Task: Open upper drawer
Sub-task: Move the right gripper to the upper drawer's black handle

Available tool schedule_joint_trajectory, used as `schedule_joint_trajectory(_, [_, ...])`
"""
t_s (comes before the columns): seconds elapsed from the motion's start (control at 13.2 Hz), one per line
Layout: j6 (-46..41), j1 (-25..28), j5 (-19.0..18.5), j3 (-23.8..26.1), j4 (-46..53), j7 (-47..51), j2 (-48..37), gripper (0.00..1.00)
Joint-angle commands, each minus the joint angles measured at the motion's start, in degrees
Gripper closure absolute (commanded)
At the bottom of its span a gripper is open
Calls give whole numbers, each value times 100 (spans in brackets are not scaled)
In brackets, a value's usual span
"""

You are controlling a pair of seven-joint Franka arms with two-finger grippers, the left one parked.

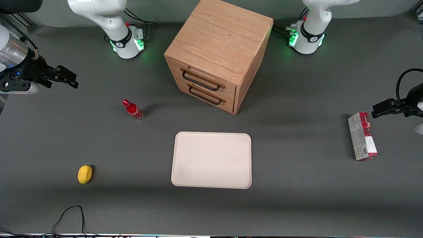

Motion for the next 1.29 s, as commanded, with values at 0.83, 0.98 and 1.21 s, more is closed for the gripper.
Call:
schedule_joint_trajectory(0.83, [-228, 116, 84, 3751, 1803, -917, 1795, 0])
schedule_joint_trajectory(0.98, [-193, 177, 128, 3831, 1768, -1831, 2102, 0])
schedule_joint_trajectory(1.21, [87, 221, 128, 4077, 1680, -1966, 2796, 0])
